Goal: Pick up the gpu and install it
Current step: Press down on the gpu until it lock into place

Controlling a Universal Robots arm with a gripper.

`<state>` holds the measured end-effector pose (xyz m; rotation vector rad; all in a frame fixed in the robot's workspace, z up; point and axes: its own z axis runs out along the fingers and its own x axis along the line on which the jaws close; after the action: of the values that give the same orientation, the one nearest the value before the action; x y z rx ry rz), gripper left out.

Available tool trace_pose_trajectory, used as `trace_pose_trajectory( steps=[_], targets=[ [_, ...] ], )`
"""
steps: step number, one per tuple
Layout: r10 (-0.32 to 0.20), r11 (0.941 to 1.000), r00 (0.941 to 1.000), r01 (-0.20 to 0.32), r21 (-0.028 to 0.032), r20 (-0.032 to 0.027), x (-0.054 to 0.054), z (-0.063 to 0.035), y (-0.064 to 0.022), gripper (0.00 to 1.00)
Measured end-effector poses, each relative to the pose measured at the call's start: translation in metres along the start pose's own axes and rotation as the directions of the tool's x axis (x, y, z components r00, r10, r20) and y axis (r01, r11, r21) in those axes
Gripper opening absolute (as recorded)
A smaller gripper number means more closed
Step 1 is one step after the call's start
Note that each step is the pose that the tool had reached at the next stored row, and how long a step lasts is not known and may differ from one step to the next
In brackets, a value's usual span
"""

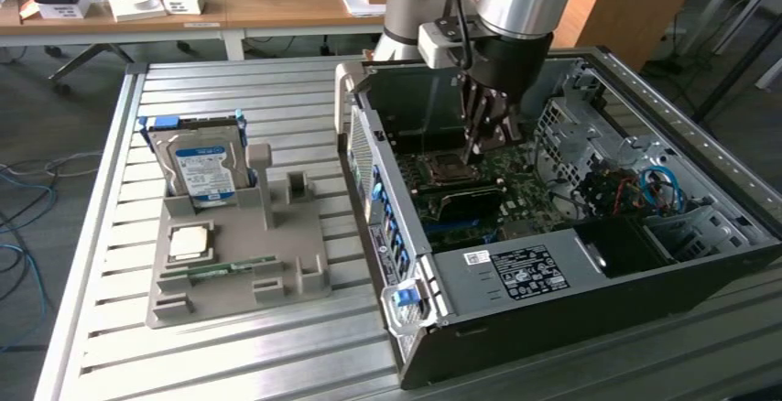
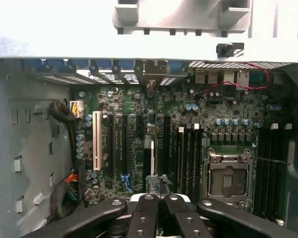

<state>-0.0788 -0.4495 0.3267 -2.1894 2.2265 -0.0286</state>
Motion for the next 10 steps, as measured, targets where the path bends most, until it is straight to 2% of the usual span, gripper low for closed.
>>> trace_pose_trajectory(
  steps=[10],
  targets=[
    [0.001,1.0,1.0,-0.001,0.0,0.0,-0.0022,0.0025,0.0012,0.11]
  ],
)
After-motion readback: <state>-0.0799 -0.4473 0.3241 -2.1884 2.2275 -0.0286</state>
